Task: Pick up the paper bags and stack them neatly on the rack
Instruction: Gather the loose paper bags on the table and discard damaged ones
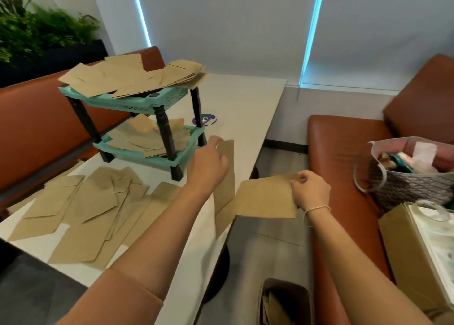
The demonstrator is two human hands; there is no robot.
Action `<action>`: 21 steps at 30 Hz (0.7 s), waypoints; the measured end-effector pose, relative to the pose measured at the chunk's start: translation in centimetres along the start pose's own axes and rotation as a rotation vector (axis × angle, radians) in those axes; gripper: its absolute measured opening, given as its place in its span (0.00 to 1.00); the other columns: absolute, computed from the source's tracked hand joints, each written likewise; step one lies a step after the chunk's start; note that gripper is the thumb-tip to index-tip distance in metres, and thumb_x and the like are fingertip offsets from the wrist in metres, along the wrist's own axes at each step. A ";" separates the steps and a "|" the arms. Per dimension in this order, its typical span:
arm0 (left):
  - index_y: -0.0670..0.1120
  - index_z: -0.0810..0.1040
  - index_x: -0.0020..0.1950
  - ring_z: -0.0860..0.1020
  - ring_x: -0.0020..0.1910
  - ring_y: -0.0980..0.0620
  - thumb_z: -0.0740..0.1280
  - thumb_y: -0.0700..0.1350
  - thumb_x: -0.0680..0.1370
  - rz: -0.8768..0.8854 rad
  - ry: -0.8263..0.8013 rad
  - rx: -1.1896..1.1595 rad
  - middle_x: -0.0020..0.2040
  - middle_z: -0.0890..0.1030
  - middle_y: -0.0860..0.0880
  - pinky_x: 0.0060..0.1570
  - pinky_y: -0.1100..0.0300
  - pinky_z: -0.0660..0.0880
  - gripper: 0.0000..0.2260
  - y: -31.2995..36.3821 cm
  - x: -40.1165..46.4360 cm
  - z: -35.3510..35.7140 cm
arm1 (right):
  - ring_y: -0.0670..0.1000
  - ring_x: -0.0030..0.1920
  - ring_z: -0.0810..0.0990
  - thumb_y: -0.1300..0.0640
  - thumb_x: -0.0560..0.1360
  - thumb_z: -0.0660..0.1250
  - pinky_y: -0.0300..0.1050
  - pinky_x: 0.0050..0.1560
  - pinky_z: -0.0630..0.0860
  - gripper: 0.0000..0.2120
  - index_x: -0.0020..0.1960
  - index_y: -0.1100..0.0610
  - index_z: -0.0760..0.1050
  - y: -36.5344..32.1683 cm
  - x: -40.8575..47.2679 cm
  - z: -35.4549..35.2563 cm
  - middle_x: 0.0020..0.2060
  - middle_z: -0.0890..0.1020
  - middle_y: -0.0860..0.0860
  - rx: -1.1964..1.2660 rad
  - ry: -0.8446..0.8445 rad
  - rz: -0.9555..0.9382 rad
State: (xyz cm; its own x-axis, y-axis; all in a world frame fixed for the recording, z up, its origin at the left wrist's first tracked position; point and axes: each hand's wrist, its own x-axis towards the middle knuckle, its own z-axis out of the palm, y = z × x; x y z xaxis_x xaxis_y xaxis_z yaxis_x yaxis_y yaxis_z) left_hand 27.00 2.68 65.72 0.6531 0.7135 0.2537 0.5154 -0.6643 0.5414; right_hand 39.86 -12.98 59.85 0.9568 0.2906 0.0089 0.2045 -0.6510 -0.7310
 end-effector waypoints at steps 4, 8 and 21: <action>0.48 0.67 0.68 0.74 0.38 0.47 0.59 0.38 0.75 0.027 0.080 -0.159 0.39 0.74 0.47 0.35 0.59 0.65 0.21 2.4 -0.7 3.5 | 0.58 0.57 0.76 0.66 0.72 0.60 0.39 0.48 0.66 0.16 0.55 0.57 0.80 5.2 0.5 -1.4 0.55 0.81 0.57 -0.031 0.066 0.098; 0.51 0.63 0.72 0.73 0.37 0.48 0.58 0.36 0.75 0.020 0.042 -0.231 0.38 0.74 0.47 0.36 0.60 0.65 0.26 3.3 -2.4 7.8 | 0.59 0.58 0.76 0.68 0.72 0.59 0.42 0.55 0.70 0.17 0.53 0.57 0.81 10.8 -0.3 -1.2 0.56 0.81 0.56 -0.115 0.014 0.178; 0.45 0.81 0.57 0.77 0.55 0.50 0.59 0.38 0.79 -0.182 -0.408 -0.122 0.57 0.80 0.48 0.52 0.62 0.73 0.13 -2.8 -8.6 20.1 | 0.58 0.50 0.81 0.68 0.73 0.59 0.42 0.51 0.74 0.15 0.52 0.60 0.82 24.1 -5.3 6.6 0.49 0.83 0.59 -0.274 -0.403 0.362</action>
State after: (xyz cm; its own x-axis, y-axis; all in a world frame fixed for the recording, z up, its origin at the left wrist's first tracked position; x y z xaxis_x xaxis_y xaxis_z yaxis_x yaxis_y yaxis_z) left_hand 31.05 -6.10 45.90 0.7354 0.6540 -0.1775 0.5892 -0.4876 0.6443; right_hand 38.38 -25.60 37.71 0.8331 0.2245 -0.5055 -0.0225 -0.8994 -0.4365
